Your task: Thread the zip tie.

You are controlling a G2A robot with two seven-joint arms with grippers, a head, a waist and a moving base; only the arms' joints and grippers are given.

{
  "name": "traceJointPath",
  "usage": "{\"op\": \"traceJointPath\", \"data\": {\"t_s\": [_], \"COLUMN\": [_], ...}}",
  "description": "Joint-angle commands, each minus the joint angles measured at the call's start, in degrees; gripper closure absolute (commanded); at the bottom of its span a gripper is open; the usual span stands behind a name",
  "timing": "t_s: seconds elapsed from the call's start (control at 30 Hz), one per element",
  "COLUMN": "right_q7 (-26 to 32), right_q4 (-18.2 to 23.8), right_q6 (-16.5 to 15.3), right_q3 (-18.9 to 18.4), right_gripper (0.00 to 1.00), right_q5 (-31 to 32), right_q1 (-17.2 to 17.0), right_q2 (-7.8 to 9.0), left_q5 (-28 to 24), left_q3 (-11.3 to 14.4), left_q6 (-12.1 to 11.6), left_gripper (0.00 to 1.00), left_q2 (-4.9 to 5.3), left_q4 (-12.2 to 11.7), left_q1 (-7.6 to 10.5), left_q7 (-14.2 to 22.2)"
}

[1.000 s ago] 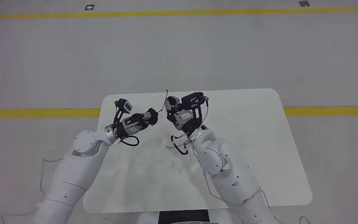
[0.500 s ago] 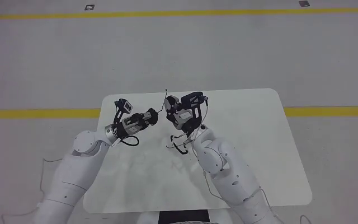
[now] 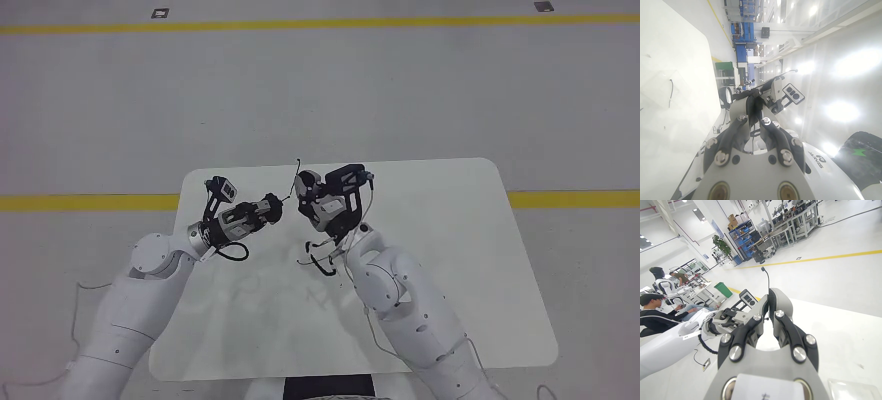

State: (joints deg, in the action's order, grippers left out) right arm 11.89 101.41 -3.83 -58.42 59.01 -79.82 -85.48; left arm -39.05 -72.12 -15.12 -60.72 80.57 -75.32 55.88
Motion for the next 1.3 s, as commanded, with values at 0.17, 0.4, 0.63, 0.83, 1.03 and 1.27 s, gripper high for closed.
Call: {"op": "traceJointPath", "data": {"t_s": [0.17, 0.4, 0.63, 0.83, 1.03, 1.27], "right_q7": [0.11, -0.03, -0.26, -0.23, 0.08, 0.12], "right_q4": [0.15, -0.30, -0.73, -0.74, -0.71, -0.83], "right_q6": [0.00, 0.13, 0.27, 0.38, 0.39, 0.44], "right_q3": [0.37, 0.44, 0.47, 0.48, 0.44, 0.54], "right_gripper": [1.00, 1.00, 1.00, 1.00, 1.00, 1.00], "right_q5": [-0.17, -0.35, -0.47, -0.59, -0.67, -1.04], "right_q1": [-0.10, 0.14, 0.24, 0.24, 0.24, 0.24], "right_q2": [0.13, 0.24, 0.37, 0.48, 0.62, 0.72], "left_q5": [0.00, 0.00, 0.00, 0.00, 0.00, 0.00], "left_q3": [0.00, 0.00, 0.00, 0.00, 0.00, 0.00], "left_q6": [0.00, 0.00, 0.00, 0.00, 0.00, 0.00], "left_gripper": [1.00, 1.00, 1.00, 1.00, 1.00, 1.00], "left_q2": [0.00, 0.00, 0.00, 0.00, 0.00, 0.00], "left_q4": [0.00, 0.00, 0.00, 0.00, 0.00, 0.00], "left_q1": [0.00, 0.00, 0.00, 0.00, 0.00, 0.00], "left_q7": [0.00, 0.00, 0.00, 0.00, 0.00, 0.00]}}
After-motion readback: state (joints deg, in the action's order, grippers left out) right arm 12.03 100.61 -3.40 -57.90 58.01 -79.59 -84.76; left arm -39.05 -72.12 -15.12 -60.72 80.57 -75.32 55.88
